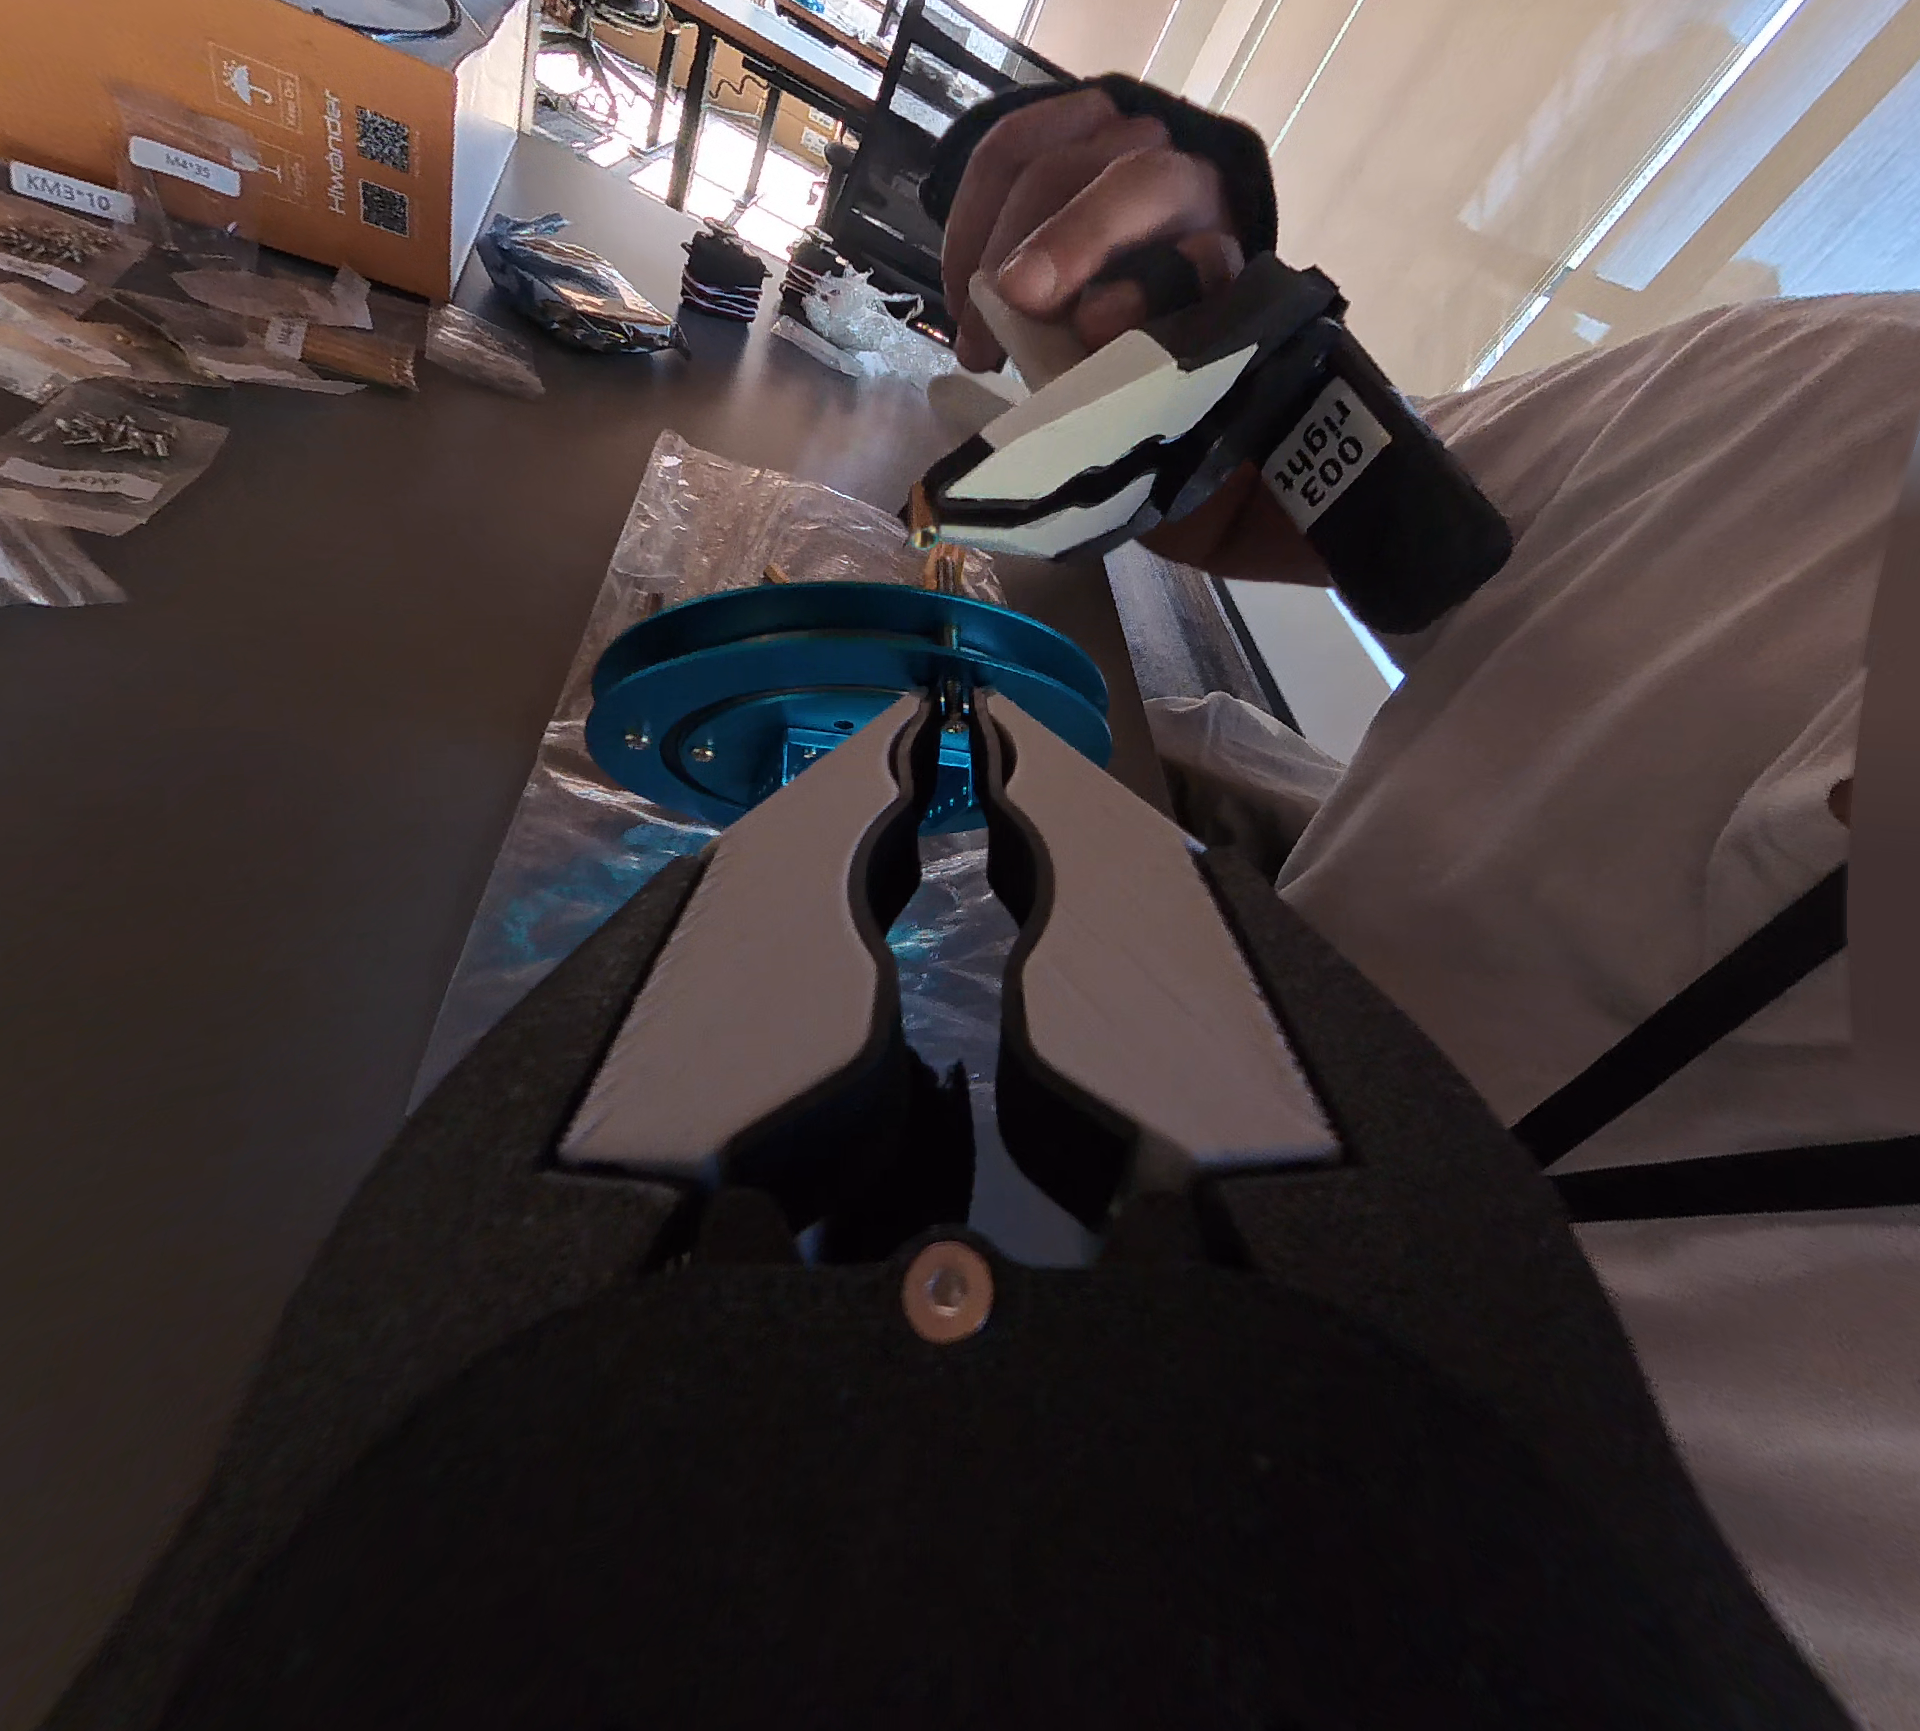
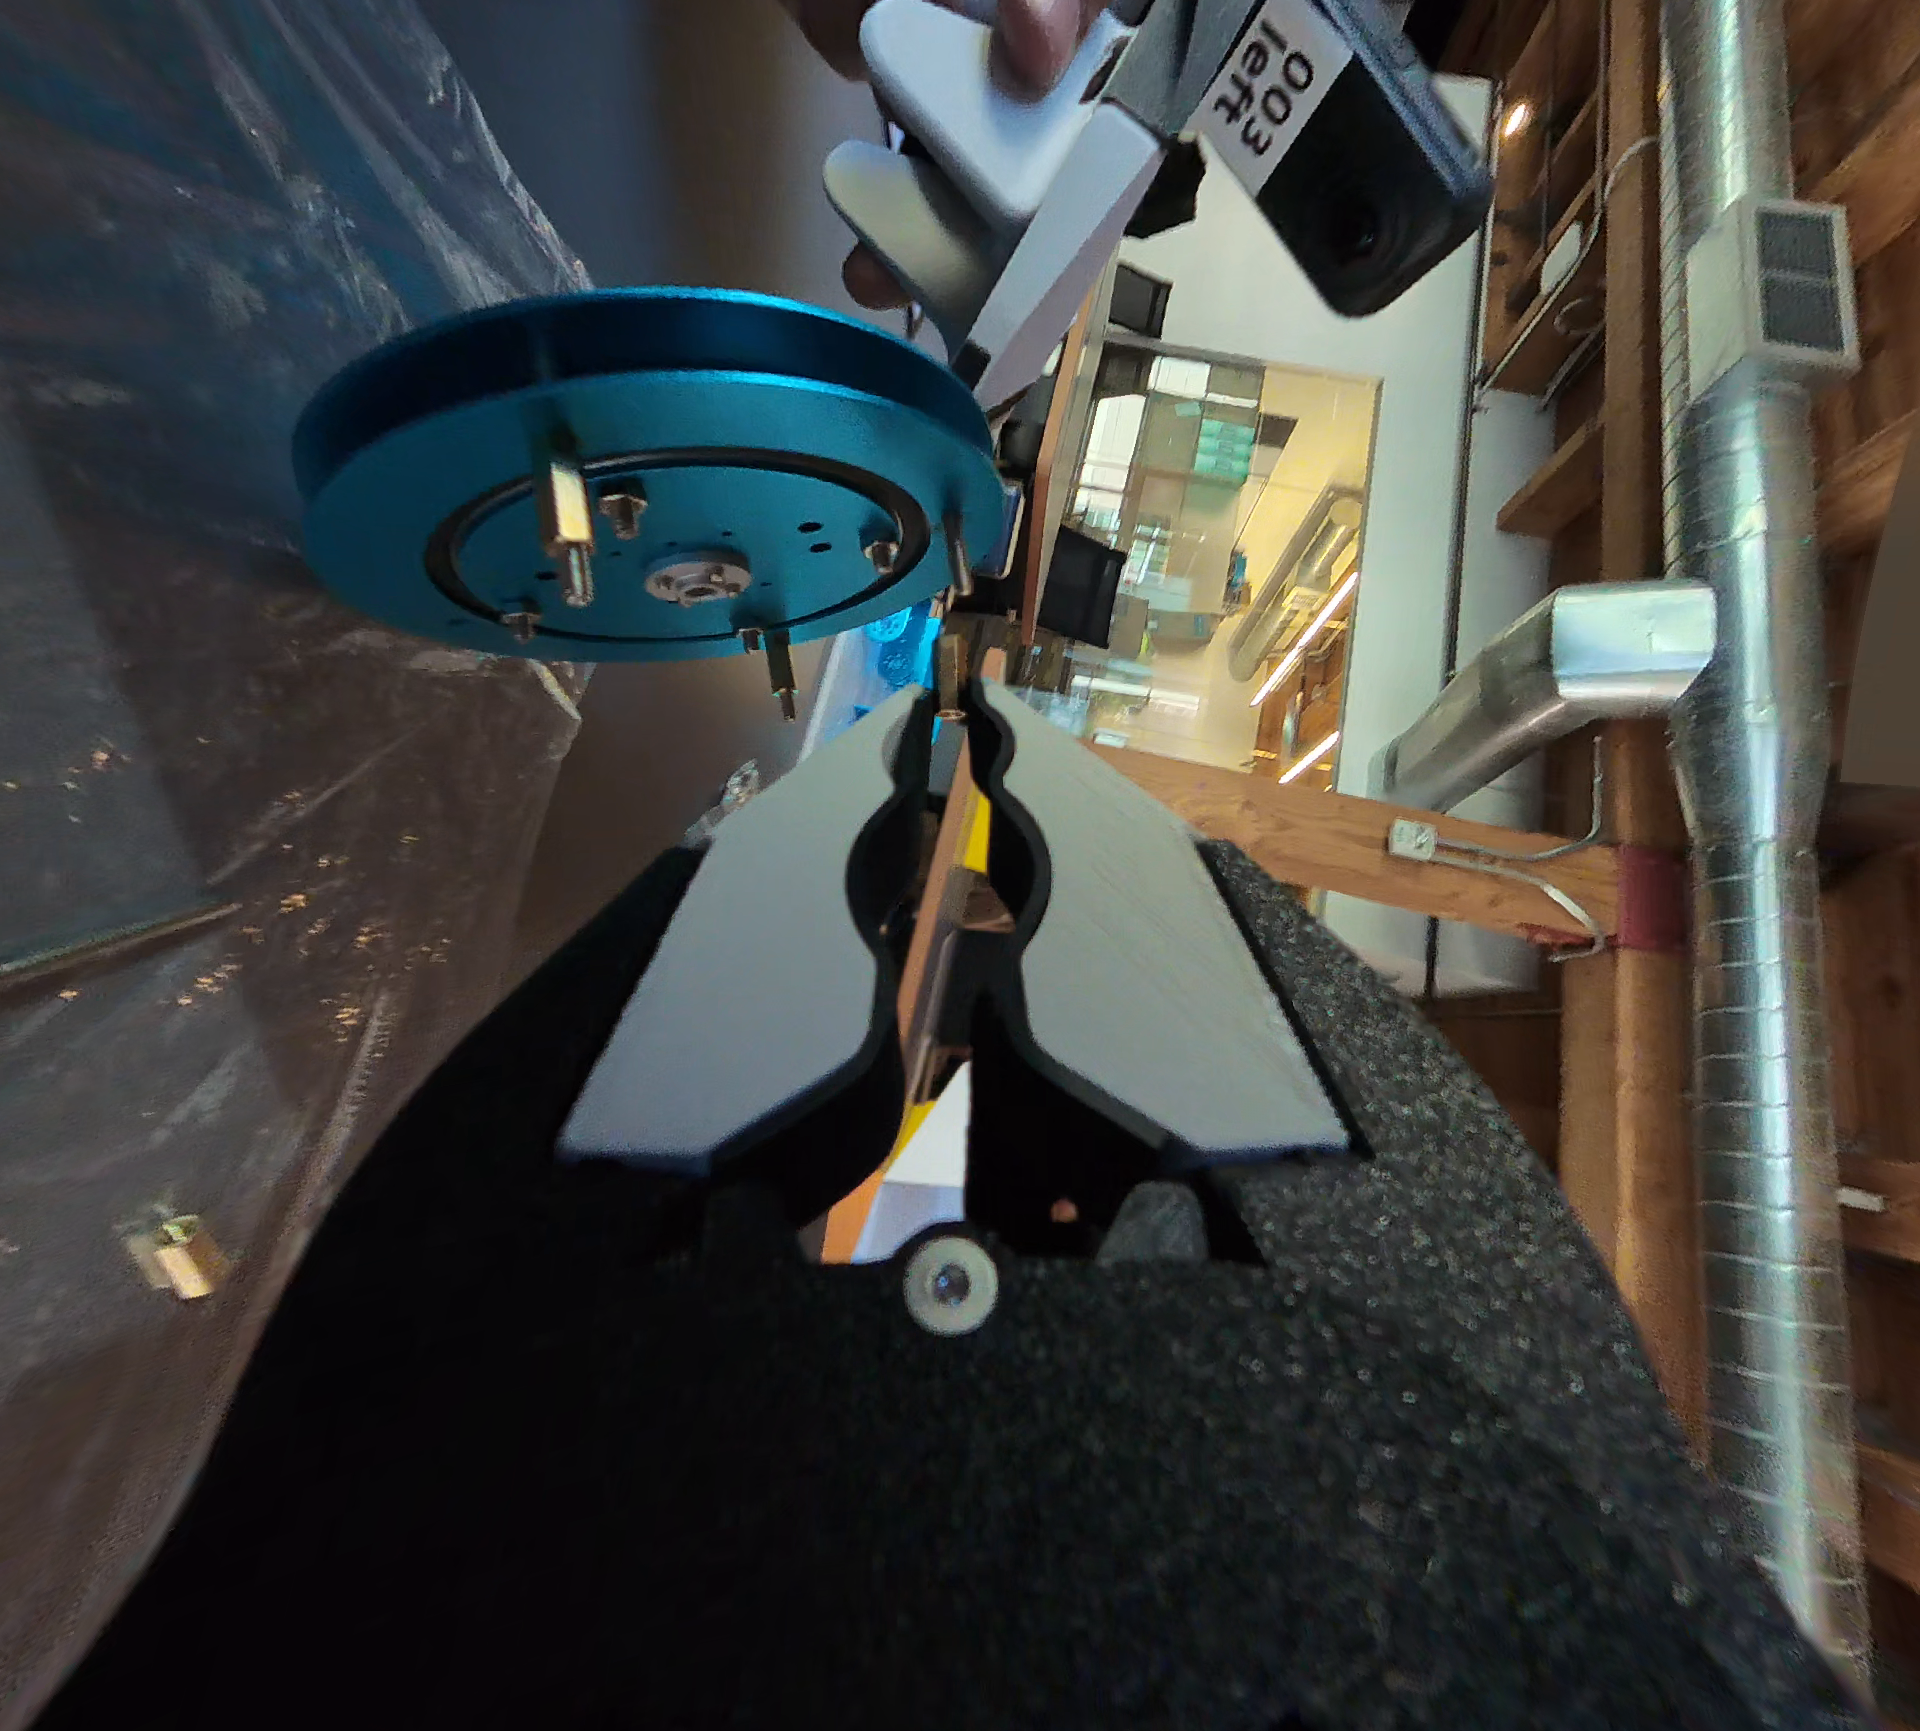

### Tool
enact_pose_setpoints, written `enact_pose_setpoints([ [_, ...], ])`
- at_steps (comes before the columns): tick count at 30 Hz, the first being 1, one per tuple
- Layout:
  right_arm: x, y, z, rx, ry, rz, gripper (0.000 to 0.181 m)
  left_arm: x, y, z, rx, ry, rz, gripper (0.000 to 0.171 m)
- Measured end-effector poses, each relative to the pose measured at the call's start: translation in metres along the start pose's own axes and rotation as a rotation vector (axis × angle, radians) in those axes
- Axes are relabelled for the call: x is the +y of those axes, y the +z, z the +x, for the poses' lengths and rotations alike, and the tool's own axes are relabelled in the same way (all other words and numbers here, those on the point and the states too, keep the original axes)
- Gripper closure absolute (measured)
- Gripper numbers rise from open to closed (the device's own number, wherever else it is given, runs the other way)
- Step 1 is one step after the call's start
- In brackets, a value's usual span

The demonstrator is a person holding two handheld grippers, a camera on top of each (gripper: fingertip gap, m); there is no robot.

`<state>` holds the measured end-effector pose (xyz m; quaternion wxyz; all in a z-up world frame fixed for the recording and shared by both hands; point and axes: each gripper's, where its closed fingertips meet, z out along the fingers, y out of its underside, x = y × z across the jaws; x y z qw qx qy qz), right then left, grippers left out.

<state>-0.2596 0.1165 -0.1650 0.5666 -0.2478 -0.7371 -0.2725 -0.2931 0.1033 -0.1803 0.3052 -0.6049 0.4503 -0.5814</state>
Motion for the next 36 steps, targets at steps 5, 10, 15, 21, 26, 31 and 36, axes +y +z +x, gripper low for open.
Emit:
enact_pose_setpoints([
  [5,-0.005,0.001,0.005,-0.014,-0.038,0.036,0.176,0.000,-0.001,-0.002,-0.008,0.011,-0.001,0.168],
  [10,-0.007,0.005,0.001,-0.036,-0.076,0.039,0.176,0.000,-0.002,-0.002,-0.005,0.012,-0.002,0.168],
  [15,-0.008,0.009,0.001,-0.042,-0.084,0.035,0.176,0.000,-0.002,-0.002,-0.009,0.016,-0.005,0.168],
  [21,-0.008,0.011,0.002,-0.040,-0.131,0.046,0.176,0.000,-0.003,-0.004,-0.012,0.015,-0.007,0.168],
  [26,-0.008,0.012,0.002,-0.080,-0.206,0.033,0.176,-0.001,-0.004,-0.006,-0.030,0.022,-0.004,0.168],
  [31,-0.008,0.010,0.000,-0.257,-0.077,0.044,0.176,0.000,-0.003,-0.006,-0.065,0.081,-0.019,0.168],
  [36,-0.008,0.010,-0.002,-0.471,0.109,0.040,0.176,-0.001,-0.003,-0.006,-0.111,0.155,-0.031,0.168],
])
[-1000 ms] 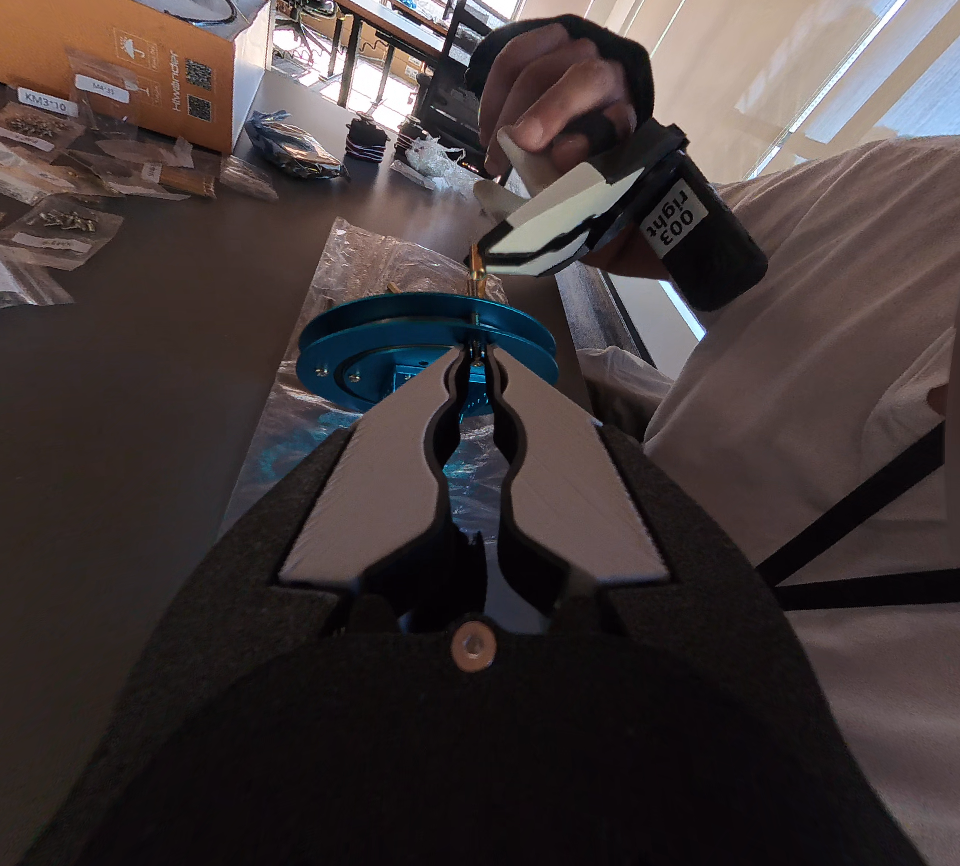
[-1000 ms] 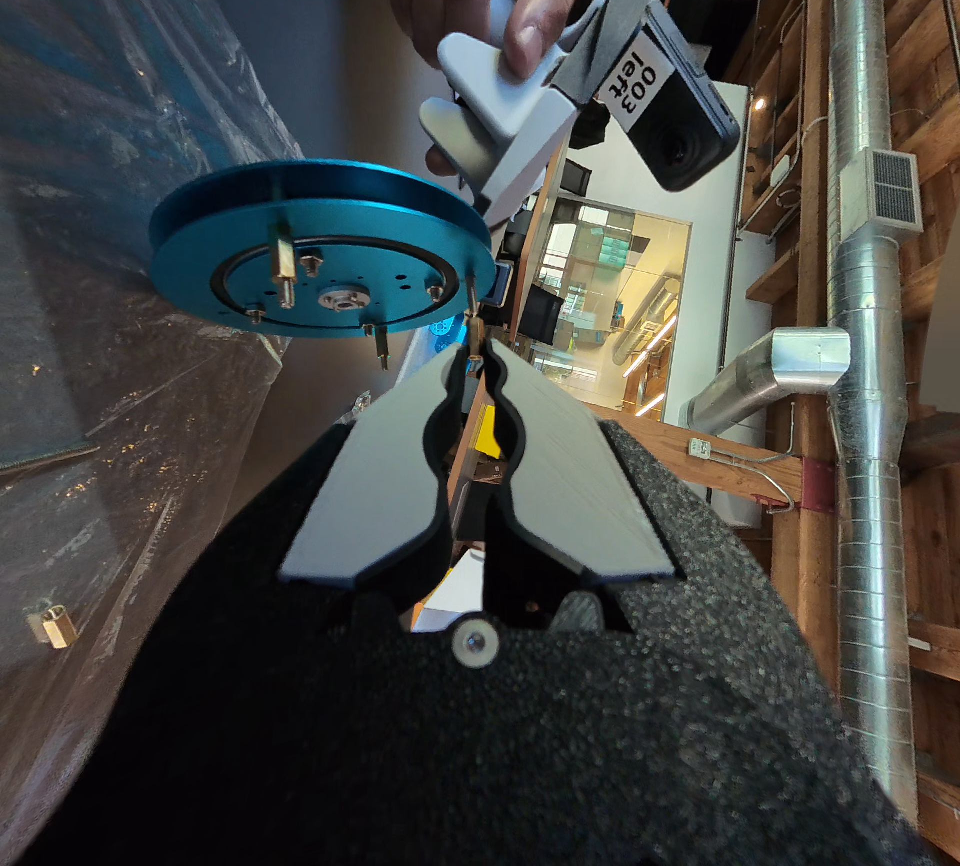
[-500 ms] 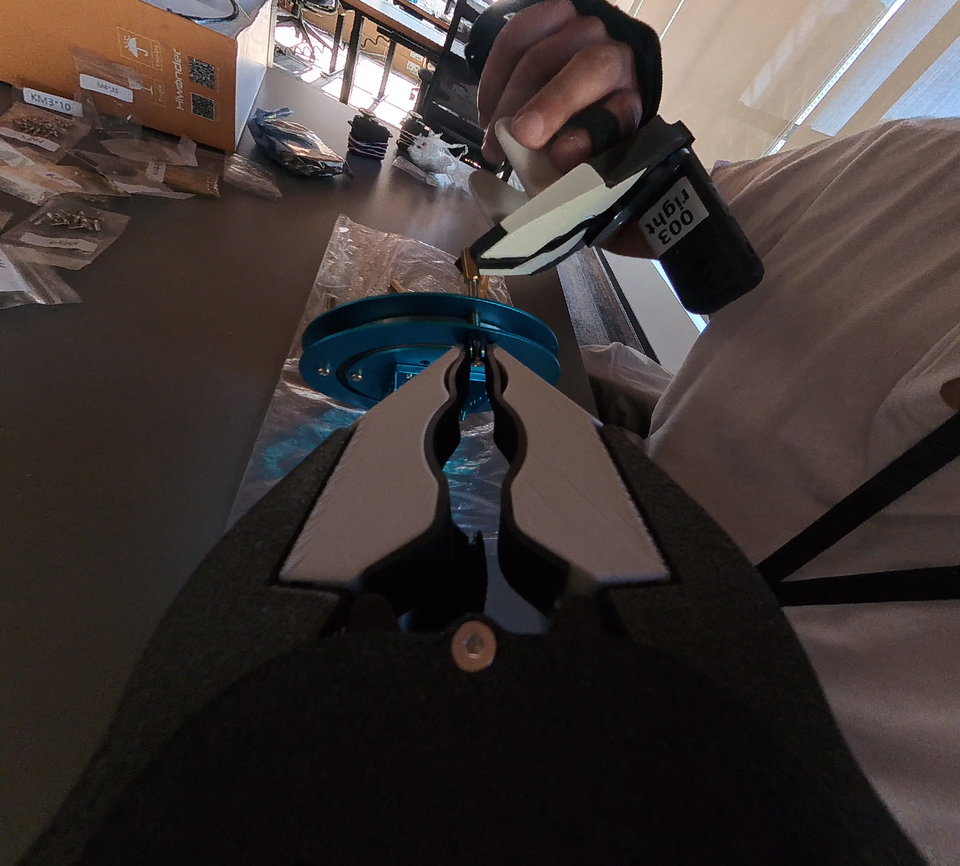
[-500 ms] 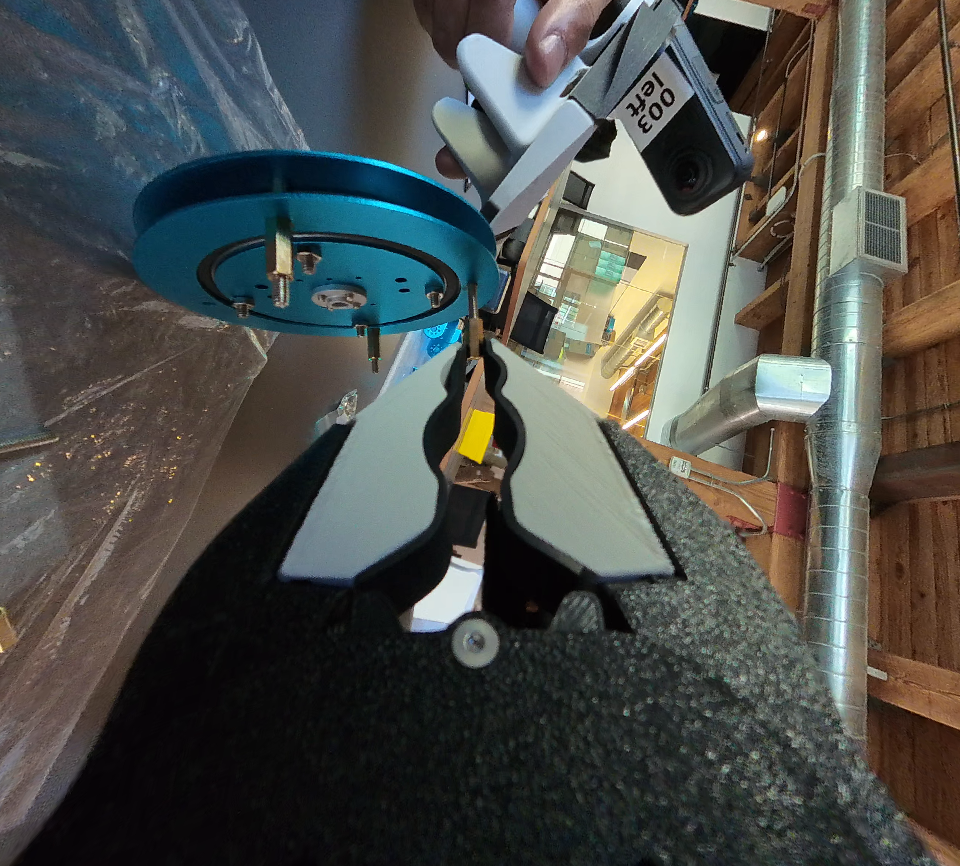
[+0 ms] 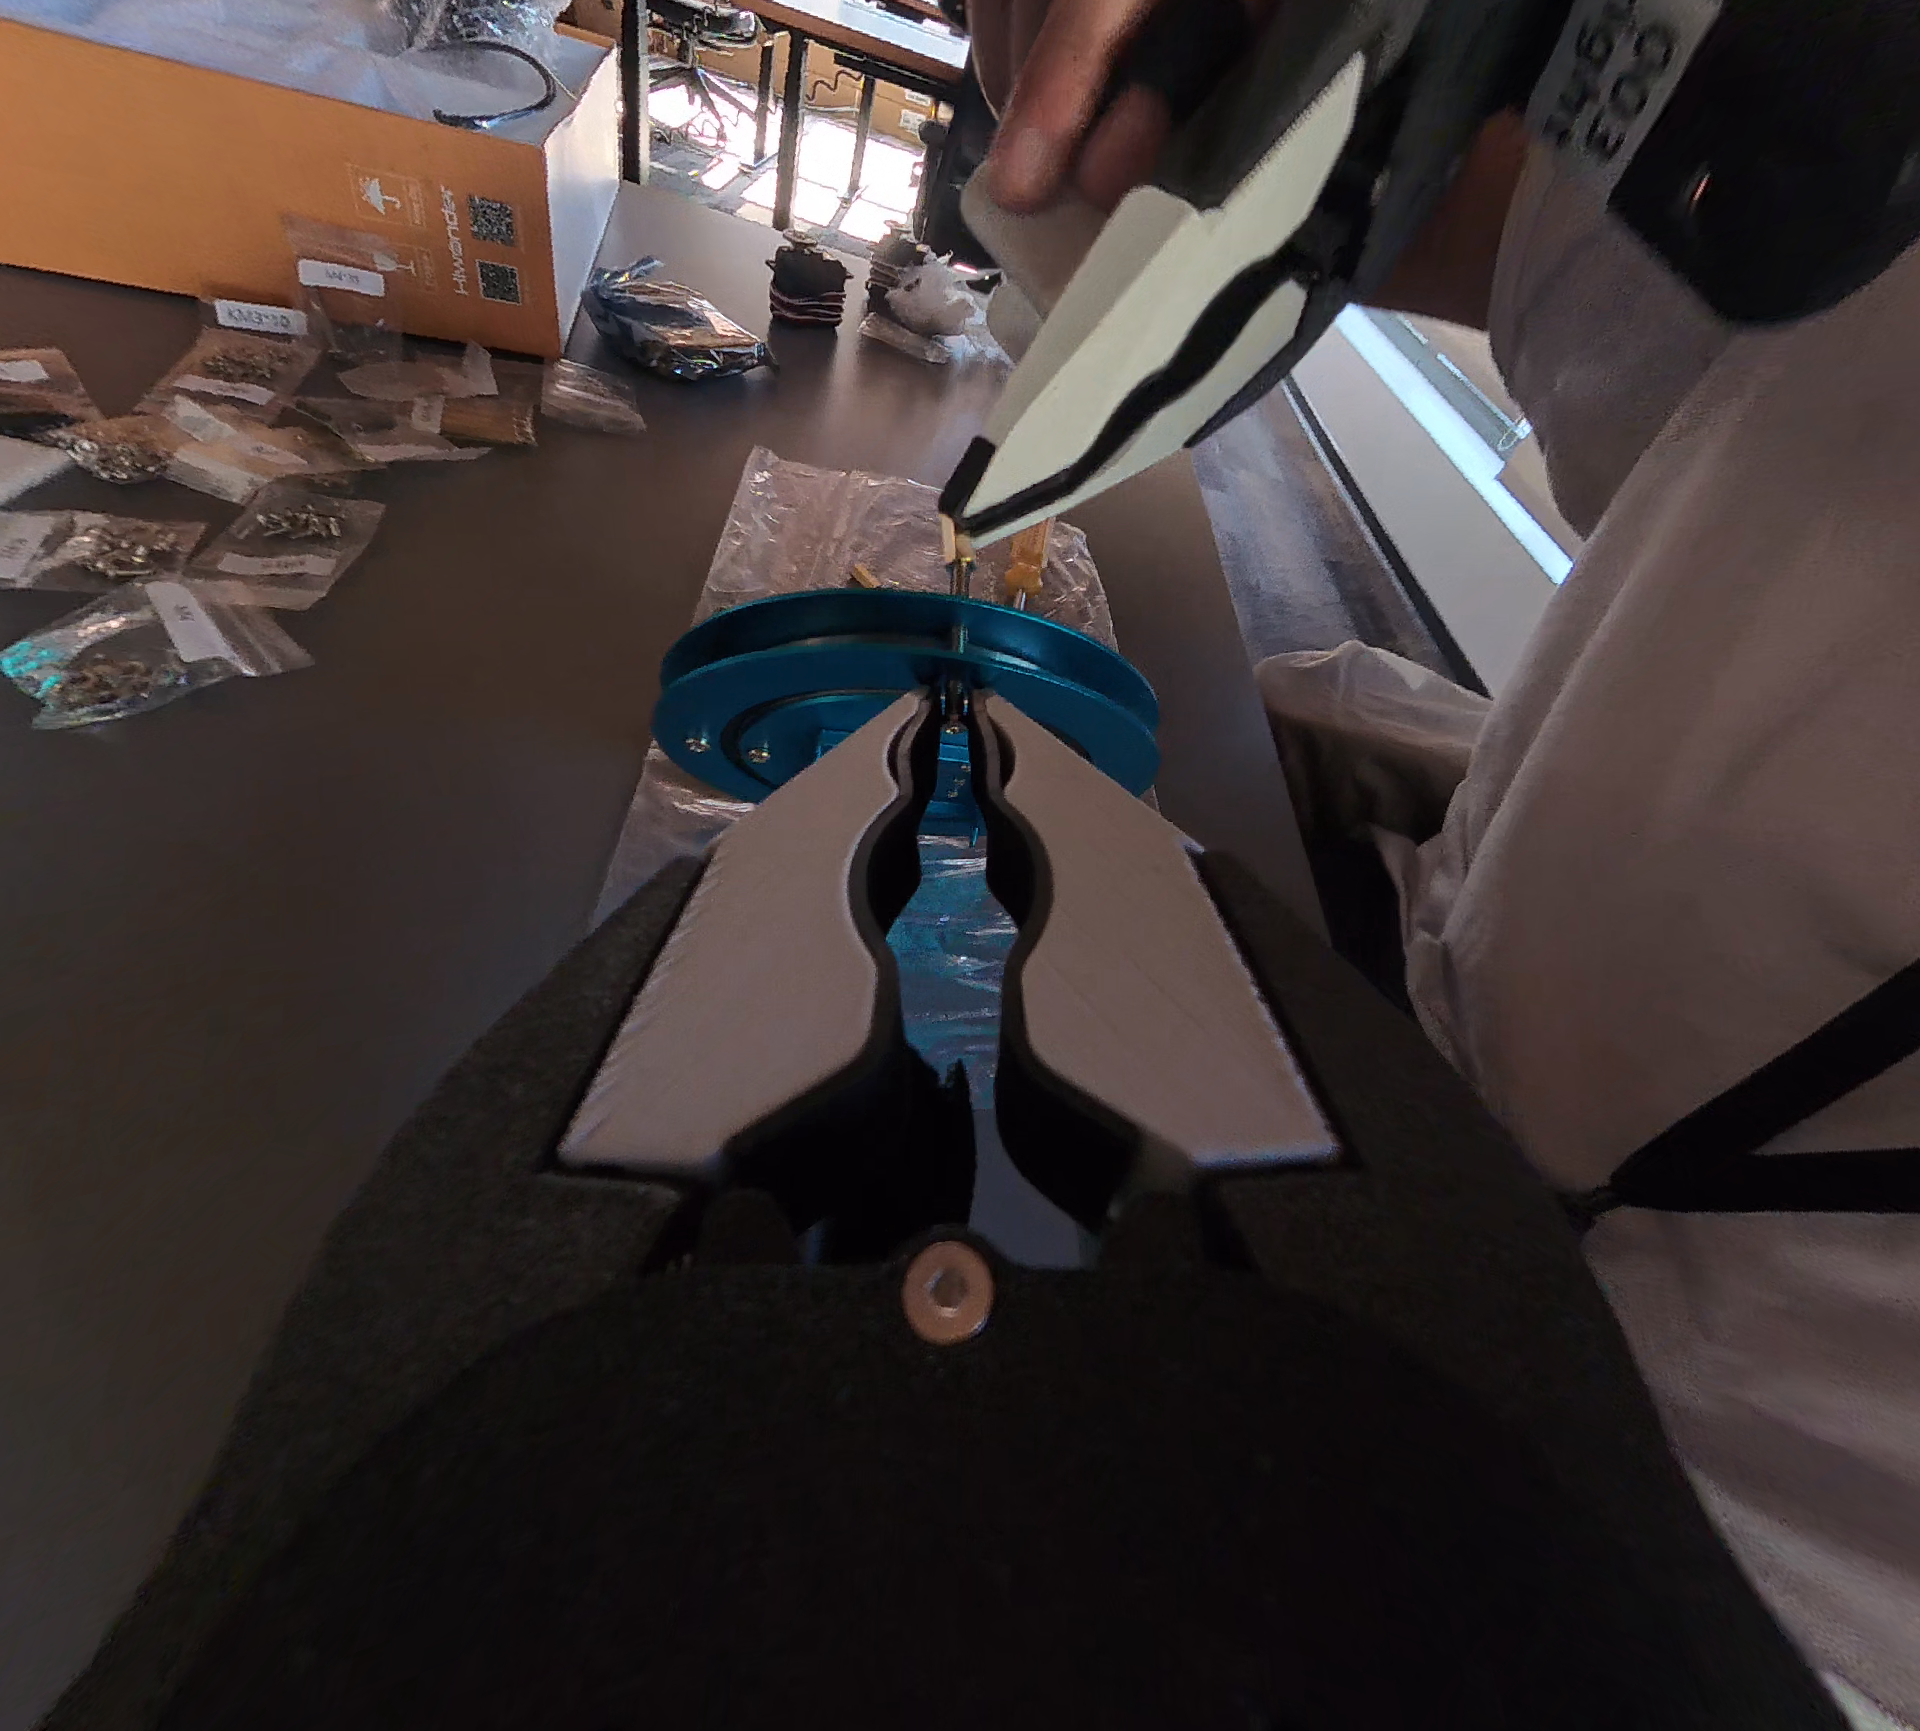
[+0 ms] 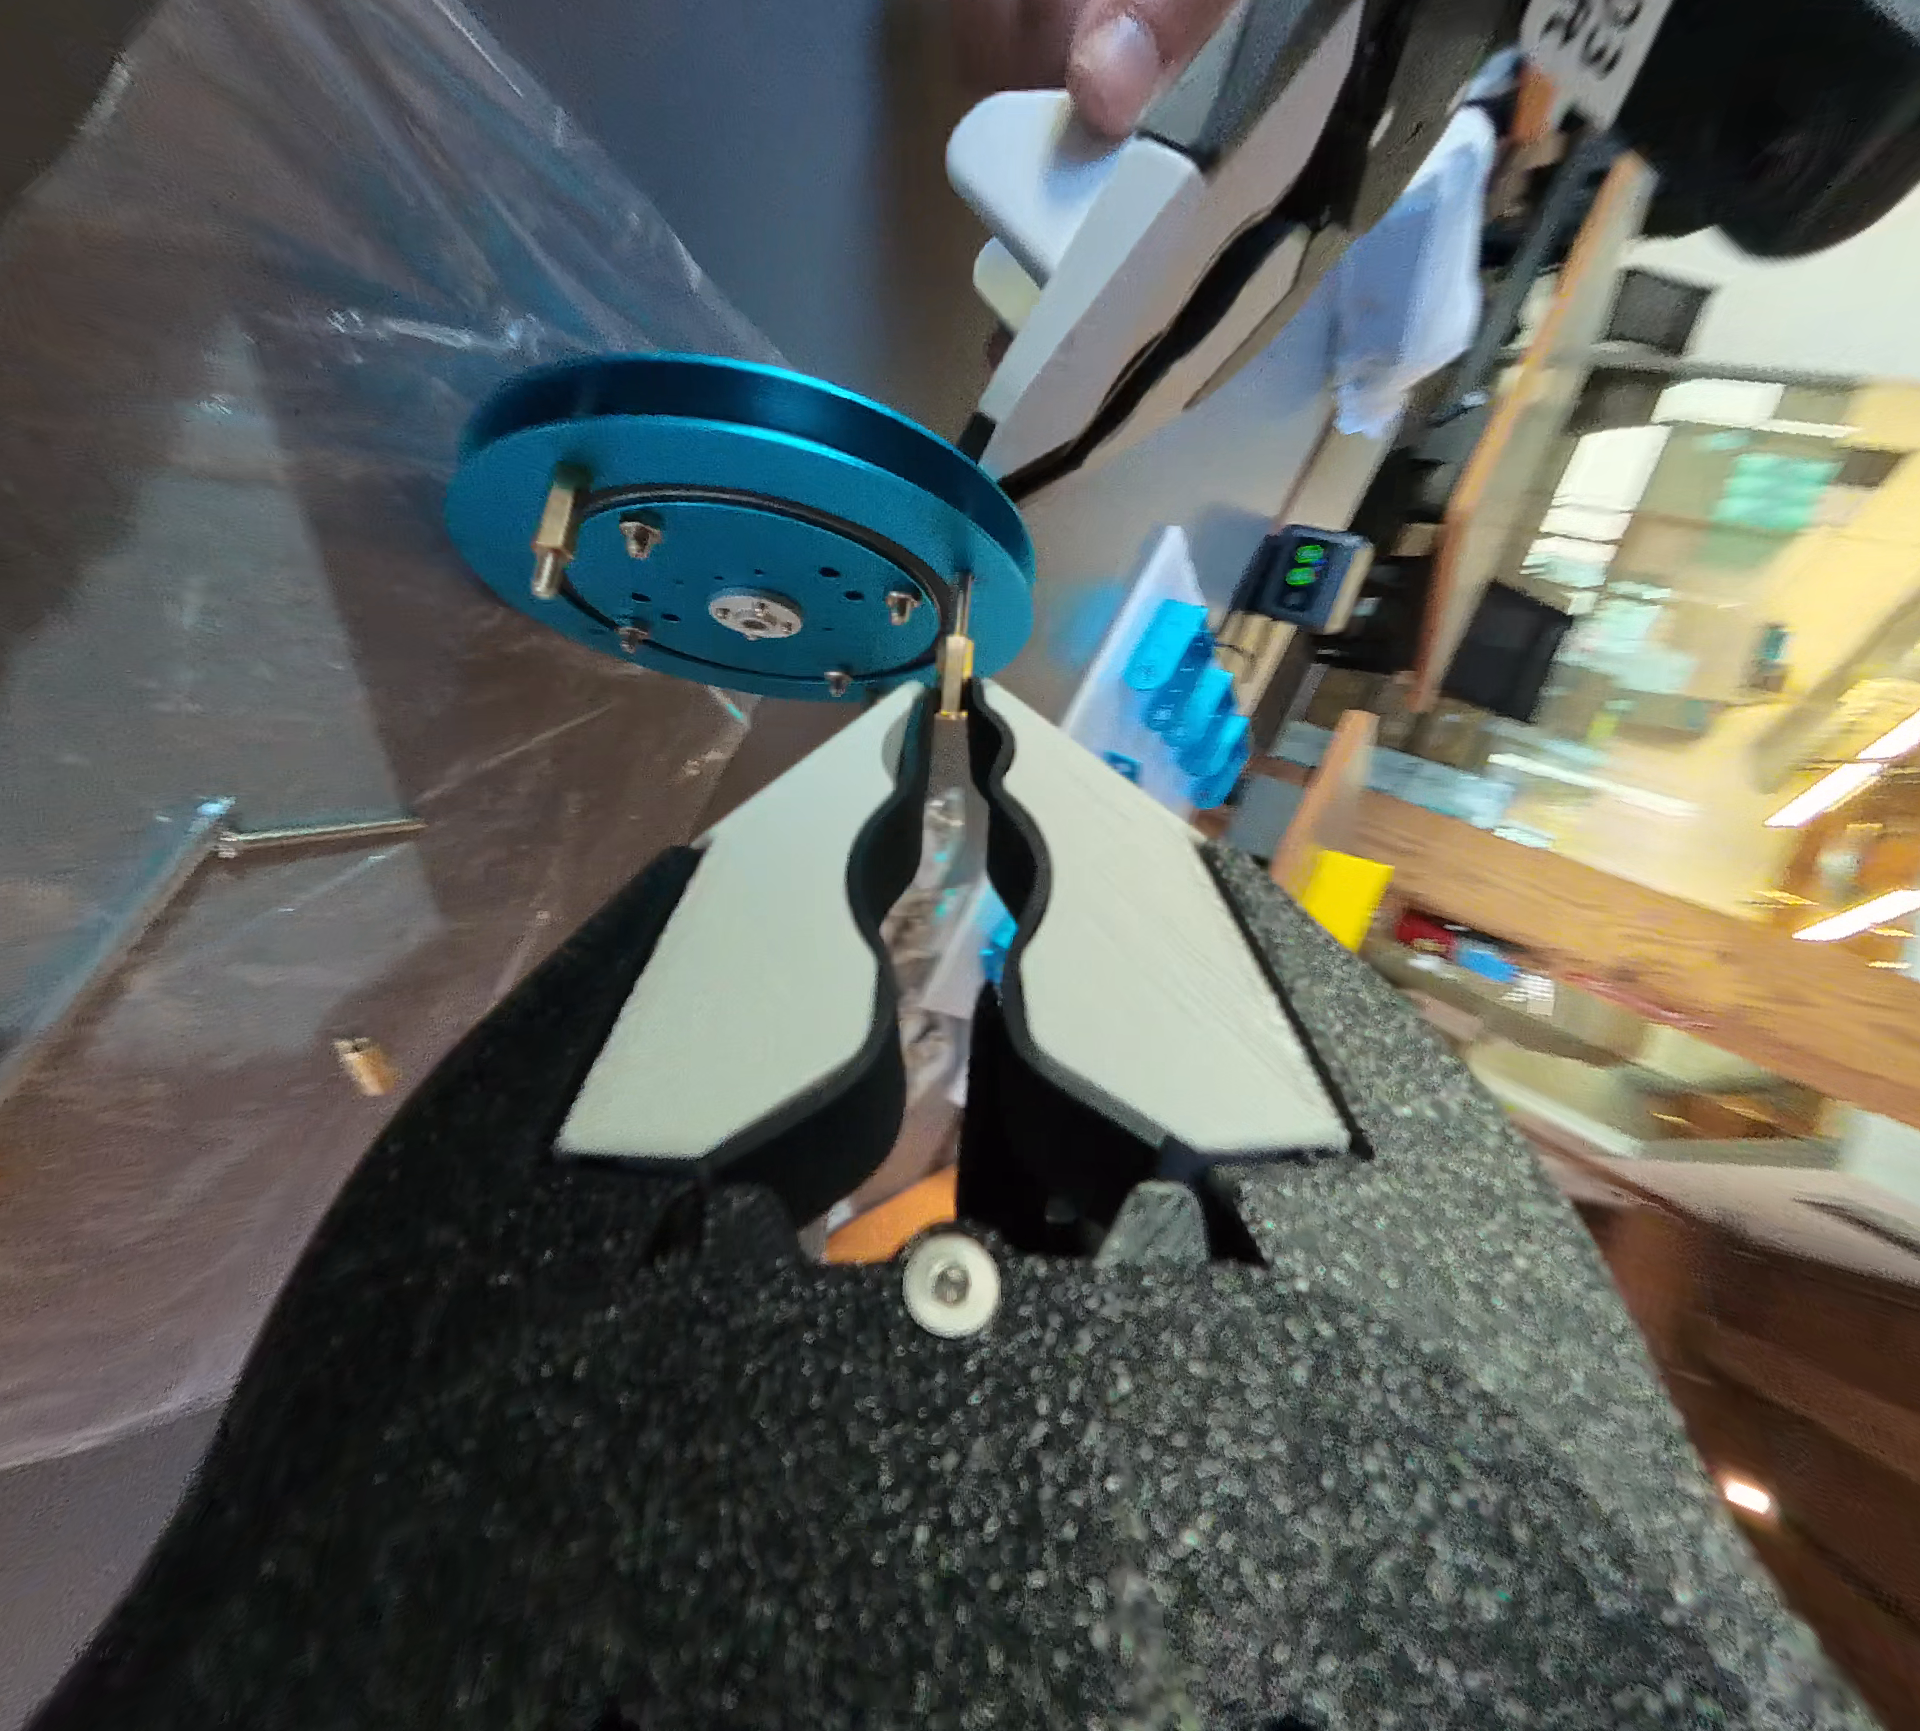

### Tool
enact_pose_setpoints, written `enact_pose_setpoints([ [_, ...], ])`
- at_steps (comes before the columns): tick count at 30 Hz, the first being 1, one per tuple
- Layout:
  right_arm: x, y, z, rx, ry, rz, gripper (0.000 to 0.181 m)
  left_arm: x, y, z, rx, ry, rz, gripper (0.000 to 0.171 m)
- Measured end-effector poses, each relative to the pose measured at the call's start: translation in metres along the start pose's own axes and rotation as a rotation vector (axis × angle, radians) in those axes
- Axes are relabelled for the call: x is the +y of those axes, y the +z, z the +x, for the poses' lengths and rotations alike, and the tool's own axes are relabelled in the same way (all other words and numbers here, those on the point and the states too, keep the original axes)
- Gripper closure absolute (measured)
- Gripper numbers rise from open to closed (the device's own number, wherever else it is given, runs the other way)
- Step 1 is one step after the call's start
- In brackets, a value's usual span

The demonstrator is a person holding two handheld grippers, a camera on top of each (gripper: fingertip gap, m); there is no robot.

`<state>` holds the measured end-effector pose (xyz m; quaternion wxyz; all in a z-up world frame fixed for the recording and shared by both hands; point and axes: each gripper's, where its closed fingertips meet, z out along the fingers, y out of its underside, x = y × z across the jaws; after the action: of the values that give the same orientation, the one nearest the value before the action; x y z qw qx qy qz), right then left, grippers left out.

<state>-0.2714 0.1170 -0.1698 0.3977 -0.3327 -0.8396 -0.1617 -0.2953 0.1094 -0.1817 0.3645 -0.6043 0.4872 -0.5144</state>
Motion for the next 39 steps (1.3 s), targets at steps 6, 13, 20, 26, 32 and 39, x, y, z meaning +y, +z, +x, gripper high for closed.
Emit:
enact_pose_setpoints([
  [6,-0.003,-0.002,-0.004,-0.269,0.246,0.074,0.176,0.001,0.001,0.004,-0.025,0.083,-0.022,0.168],
  [13,-0.001,-0.002,-0.001,-0.195,0.086,-0.059,0.176,-0.001,0.001,0.003,-0.003,-0.013,-0.006,0.168],
  [20,0.001,-0.001,-0.003,-0.109,0.087,-0.106,0.176,-0.002,0.002,0.004,0.012,-0.035,0.005,0.168],
  [26,-0.007,-0.007,-0.001,-0.272,0.255,-0.068,0.176,-0.003,0.003,0.002,-0.043,0.029,-0.010,0.168],
  [32,-0.003,-0.005,0.001,-0.385,0.394,-0.053,0.176,-0.003,0.004,0.005,-0.058,0.072,-0.017,0.168],
  [39,0.001,-0.001,-0.005,-0.433,0.592,0.102,0.177,-0.002,0.002,0.005,-0.027,0.063,-0.010,0.168],
])
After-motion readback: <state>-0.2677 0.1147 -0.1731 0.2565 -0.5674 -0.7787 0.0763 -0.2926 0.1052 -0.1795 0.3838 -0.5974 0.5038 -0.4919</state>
